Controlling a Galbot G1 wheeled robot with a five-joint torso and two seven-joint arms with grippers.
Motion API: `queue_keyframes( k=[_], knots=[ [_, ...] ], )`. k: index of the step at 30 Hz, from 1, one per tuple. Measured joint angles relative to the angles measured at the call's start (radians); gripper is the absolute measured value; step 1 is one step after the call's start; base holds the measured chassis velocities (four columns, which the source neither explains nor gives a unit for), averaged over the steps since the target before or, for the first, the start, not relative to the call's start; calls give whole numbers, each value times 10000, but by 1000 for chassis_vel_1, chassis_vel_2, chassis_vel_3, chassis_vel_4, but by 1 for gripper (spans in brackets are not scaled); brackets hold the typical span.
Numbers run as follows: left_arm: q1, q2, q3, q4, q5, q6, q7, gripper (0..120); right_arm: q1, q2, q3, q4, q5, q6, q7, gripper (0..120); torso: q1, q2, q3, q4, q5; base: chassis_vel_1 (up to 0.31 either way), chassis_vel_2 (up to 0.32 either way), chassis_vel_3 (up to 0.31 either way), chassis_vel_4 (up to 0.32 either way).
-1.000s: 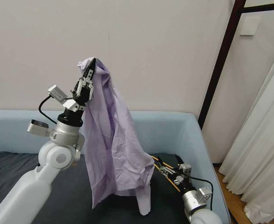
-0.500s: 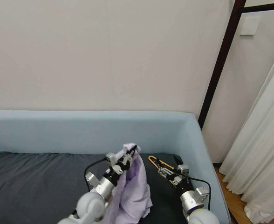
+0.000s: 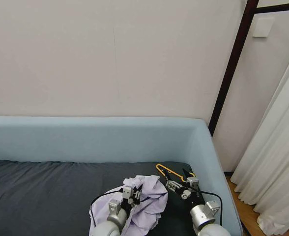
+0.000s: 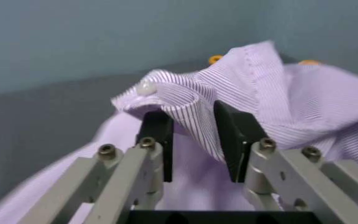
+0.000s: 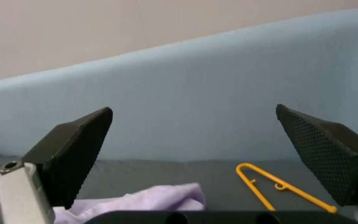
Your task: Pick up the clothes from the sofa and hang them on the clothes hanger.
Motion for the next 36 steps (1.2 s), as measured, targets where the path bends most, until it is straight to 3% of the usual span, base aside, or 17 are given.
queue_keyframes(
  k=[2, 3, 6, 12, 17, 21, 26, 31, 33, 34, 35, 36],
  knots=[
    [380, 632, -290, -295, 120, 35, 136, 43, -83, 70, -55, -63, -171, -8, -7, 100, 0, 0, 1, 7, -2, 0, 0, 0, 0],
    [529, 890, -515, -382, 171, 33, 152, 50, -154, 108, -71, -122, -317, -31, 5, 100, 0, 0, 0, -1, -3, 0, 0, 0, 0],
    [774, 1158, -906, -408, 150, -142, 66, 58, -195, 182, -174, -309, -597, -65, 10, 100, -1, 1, 1, 0, 1, 0, 0, 0, 0],
    [997, 1189, -1337, -431, -385, -905, -102, 80, -121, 312, -362, -607, -856, -67, -129, 100, -1, 1, 0, 0, -3, 0, 0, 0, 0],
    [1122, 1103, -1388, -780, -900, -985, 182, 97, -197, 256, -397, -783, -1319, 23, -450, 100, -1, 1, 0, -1, 0, 0, 0, 0, 0],
    [1084, 982, -1509, -594, -320, -1510, 402, 100, -409, 189, -335, -1006, -2604, 173, -822, 100, -1, 1, 1, -2, 0, 0, 0, 0, 0],
    [932, 980, -2307, -29, 694, -1852, -154, 100, -366, 119, -759, -1130, -3553, -134, -861, 100, -1, 1, 1, -4, 2, 0, 0, 0, 0],
    [977, 1432, -2900, 726, 823, -2139, -369, 100, 221, 101, -1751, -940, -2502, -1409, -518, 100, -1, 1, 2, 3, 0, 0, 0, 0, 0],
    [1053, 1585, -3163, 895, 674, -2278, -372, 100, 636, 90, -2245, -690, -1074, -2647, -240, 100, -1, 1, 1, 7, -1, 0, 0, 0, 0],
    [1090, 1614, -3349, 899, 575, -2312, -373, 100, 955, 111, -2555, -473, 334, -3607, 390, 100, -1, 0, 2, 4, -2, 0, 0, 0, 0],
    [1090, 1614, -3349, 899, 575, -2312, -373, 100, 955, 111, -2555, -473, 334, -3607, 390, 100, -1, 0, 2, 4, -2, 0, 0, 0, 0],
    [1108, 1616, -3448, 862, 500, -2318, -376, 100, 1150, 159, -2713, -354, 1317, -4118, 900, 100, -1, 1, 2, 0, -2, 0, 0, 0, 0]
  ],
)
